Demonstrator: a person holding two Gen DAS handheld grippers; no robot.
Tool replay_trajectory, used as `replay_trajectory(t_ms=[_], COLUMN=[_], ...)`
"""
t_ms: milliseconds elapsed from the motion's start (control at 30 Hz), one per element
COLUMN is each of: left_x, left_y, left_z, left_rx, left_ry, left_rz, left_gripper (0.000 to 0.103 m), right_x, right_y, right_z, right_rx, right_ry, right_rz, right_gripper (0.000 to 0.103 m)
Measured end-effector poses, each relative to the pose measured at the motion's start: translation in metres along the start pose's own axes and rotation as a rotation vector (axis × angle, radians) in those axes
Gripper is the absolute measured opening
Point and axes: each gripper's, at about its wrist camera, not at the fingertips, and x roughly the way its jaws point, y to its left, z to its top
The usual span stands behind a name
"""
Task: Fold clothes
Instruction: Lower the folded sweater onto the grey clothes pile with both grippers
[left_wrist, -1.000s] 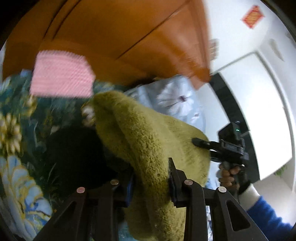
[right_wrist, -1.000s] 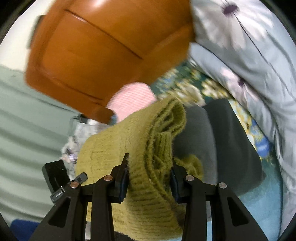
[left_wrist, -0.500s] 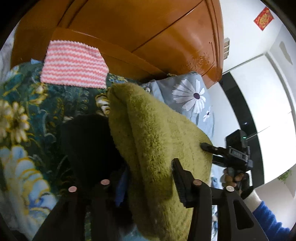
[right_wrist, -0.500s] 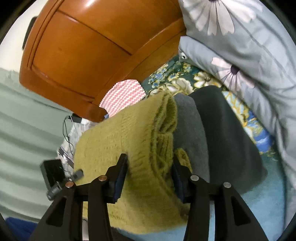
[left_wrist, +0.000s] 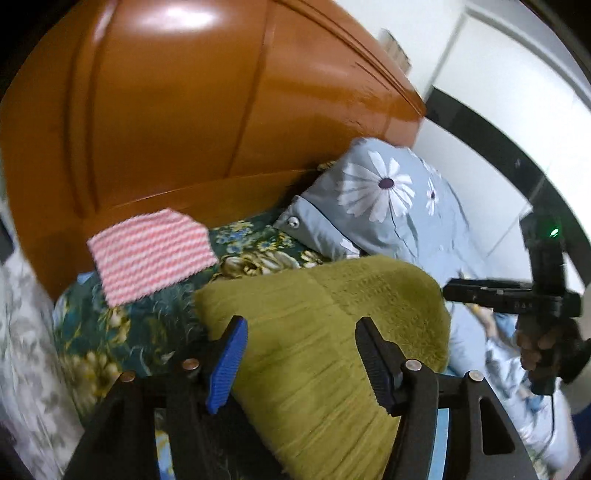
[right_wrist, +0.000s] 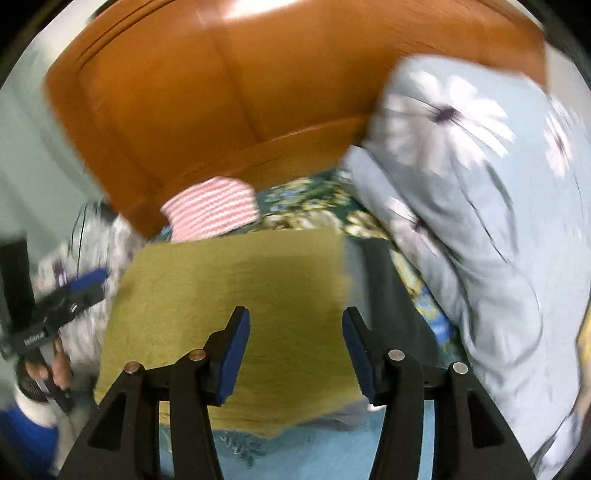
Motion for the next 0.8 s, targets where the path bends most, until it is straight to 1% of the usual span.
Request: replay_trajectory(t_ms=[67,133,233,333,400,500,667,800], left_x=[0.007,0.011,0.015,0.022,0.025,0.028,0.031,0.029], left_y=[-0.002,-0.001,0.003,-0.002,-0.005,-0.004,-0.005,-0.009], left_z=[-0.009,-0.019,-0.036,-0.046,-0.050,-0.055,-0.058,-0.053], left_rx=[-0.010,-0.016,-0.029,-0.006,0.015,-0.003,-0.003,0.007], left_ry=[0.018,0.023,0.019,0.022,0.017,0.016,0.028,0.041], left_rz=[0.024,0.025,0.019,0.047,0.064,0.055,0.050,0.061], left_gripper=[0.065,0.065,0.065,0.065,0.066,0.066,0.067,0.070], right_x=[0.011,0.016,0.018,0.020,0.025,0.034,0.044,0.041], right_y=[0.020,0.022,0.018,0.014,0.016,0.018,0.022,0.025], right_z=[-0.007,-0.016,-0.027,-0.037,-0.042,-0.049,-0.062,-0.057], right_rx=[-0.081,-0.099,-0.088,-0.076,-0.064,-0.055,-0.049,-0.065], right_ry=[0.000,-0.013,-0.055,-0.091,-0.096,-0.107,-0.095,-0.063], right_rz=[-0.016,-0.036,-0.056,-0.074,-0.085,-0.104,-0.106,-0.115], right_gripper=[0.053,0.053,0.053,0.053,0.053,0.054,0.057,0.058])
